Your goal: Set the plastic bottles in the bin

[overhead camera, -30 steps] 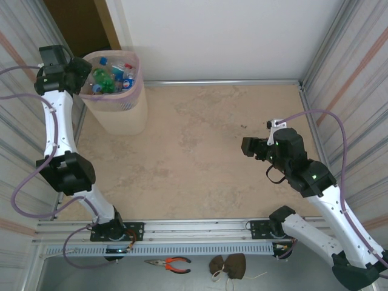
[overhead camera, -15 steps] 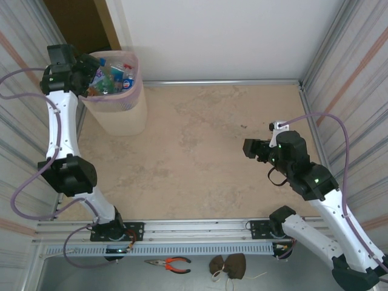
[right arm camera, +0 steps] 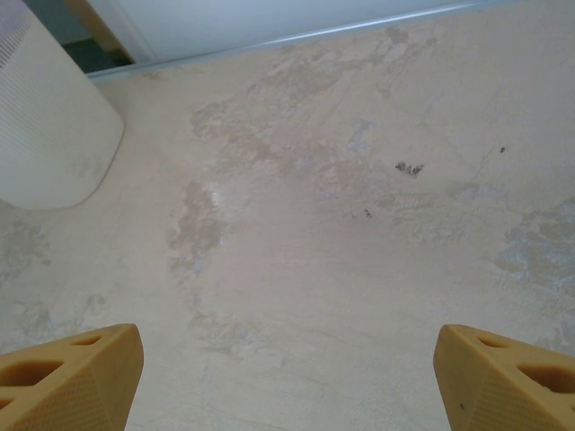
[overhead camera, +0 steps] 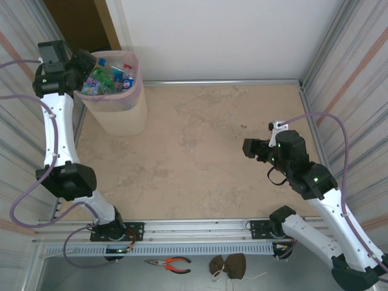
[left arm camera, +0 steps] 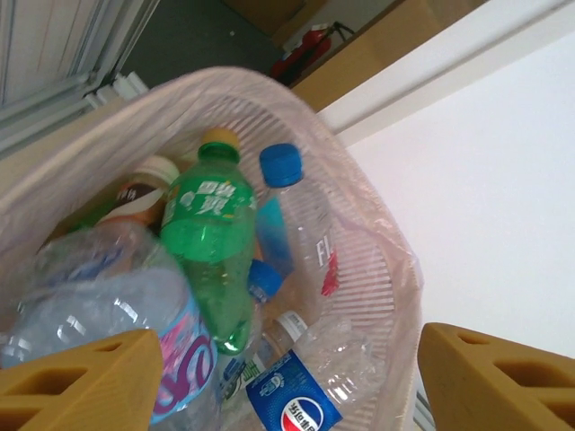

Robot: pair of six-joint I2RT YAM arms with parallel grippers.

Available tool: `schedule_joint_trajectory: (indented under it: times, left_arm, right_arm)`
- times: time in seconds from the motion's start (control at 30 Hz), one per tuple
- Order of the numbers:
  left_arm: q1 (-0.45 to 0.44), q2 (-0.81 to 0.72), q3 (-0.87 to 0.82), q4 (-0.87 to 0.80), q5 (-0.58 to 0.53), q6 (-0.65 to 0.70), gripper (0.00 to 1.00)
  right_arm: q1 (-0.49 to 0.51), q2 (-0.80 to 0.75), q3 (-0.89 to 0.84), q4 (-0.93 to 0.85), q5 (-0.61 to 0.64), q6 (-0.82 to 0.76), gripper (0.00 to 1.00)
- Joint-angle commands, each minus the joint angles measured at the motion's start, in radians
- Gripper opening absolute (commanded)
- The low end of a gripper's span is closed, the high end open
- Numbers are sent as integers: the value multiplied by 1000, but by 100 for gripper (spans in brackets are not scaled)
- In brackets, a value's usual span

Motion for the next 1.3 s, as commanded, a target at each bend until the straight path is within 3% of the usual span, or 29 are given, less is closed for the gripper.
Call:
schedule_joint_trajectory:
  times: [0.0, 0.23, 0.53, 0.7, 1.03, 1.13, 1.27]
  left_arm:
    - [4, 40, 72, 43, 62, 100, 74]
    - [3, 186, 183, -11, 194, 135, 72]
    - [6, 160, -67, 42, 186, 152, 73]
    - [12, 147, -79, 54, 202, 147, 74]
    - [8, 54, 49, 64, 265, 212, 74]
    - [-2, -12, 5, 85, 289, 282, 76]
    - [-6, -152, -186, 195, 359, 369, 79]
  right_arm:
    - [-11, -2, 0, 20, -10, -16, 83]
    - [-13, 14, 1, 23, -21, -13, 83]
    - [-14, 14, -3, 23, -24, -11, 83]
    - [-16, 11, 12, 17, -22, -13, 83]
    - [-16, -4, 20, 9, -13, -13, 83]
    - [-17, -2, 21, 8, 0, -31, 83]
    - [-36, 1, 21, 7, 15, -68, 86]
